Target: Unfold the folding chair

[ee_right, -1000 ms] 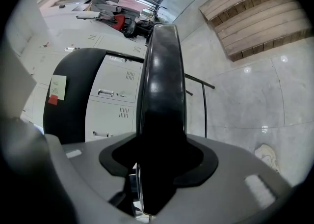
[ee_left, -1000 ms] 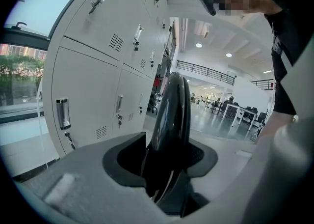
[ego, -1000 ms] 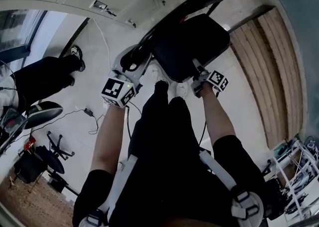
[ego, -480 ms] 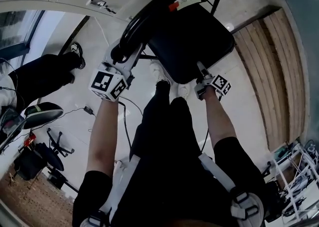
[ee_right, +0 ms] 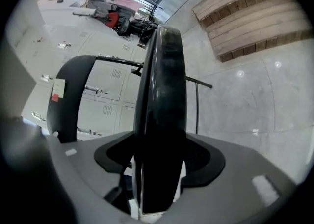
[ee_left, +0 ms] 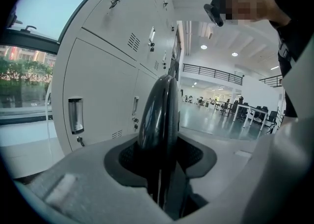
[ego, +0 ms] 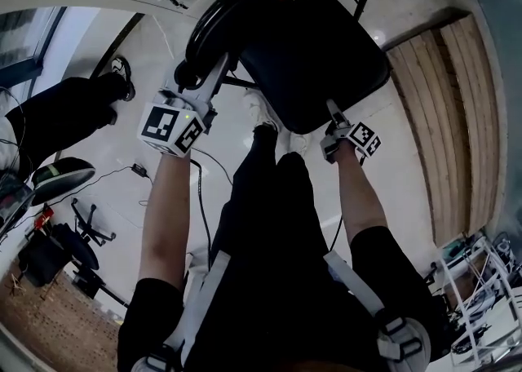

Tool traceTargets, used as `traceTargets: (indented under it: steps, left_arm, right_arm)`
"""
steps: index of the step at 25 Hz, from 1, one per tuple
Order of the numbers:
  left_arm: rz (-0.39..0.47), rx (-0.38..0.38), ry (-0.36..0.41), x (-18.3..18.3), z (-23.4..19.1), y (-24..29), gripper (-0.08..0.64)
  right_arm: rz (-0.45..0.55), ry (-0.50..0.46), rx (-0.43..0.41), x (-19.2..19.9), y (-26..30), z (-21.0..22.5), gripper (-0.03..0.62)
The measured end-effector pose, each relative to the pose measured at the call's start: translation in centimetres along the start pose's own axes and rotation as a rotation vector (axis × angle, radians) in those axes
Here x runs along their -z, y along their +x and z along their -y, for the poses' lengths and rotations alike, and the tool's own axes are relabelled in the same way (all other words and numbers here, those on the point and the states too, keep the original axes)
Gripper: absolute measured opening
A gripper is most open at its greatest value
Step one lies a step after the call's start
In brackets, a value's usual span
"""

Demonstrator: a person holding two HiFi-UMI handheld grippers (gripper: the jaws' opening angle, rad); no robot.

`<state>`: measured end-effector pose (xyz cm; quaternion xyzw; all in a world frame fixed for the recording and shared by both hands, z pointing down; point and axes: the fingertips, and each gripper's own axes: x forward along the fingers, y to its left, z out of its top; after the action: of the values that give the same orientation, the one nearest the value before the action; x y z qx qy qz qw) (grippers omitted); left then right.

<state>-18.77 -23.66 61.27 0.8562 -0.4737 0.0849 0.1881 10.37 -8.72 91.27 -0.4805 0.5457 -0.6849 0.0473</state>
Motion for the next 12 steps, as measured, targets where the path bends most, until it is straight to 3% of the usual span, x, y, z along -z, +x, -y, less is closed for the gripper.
traceTargets:
  steps: [3,7,10,12]
  left_arm:
    - [0.003,-0.011,0.011,0.0,-0.6,0.2,0.167]
    - [0.009,-0.014,0.019,0.0,-0.6,0.4,0.167]
    - [0.004,-0.016,0.018,0.1,-0.6,0.4,0.169]
    - [0.000,-0.017,0.019,0.2,-0.6,0.3,0.169]
  right_arm:
    - [-0.021,-0.151,0.152,-0.6,-0.9,0.8,0.336]
    - [-0.048,-0.454,0.367,-2.4,-2.5,0.1,0.341]
    - [-0.010,-0.643,0.509,-3.9,-3.6,-1.5,0.295]
    - [0.021,-0.763,0.524,-4.3,-3.5,-4.0,0.261]
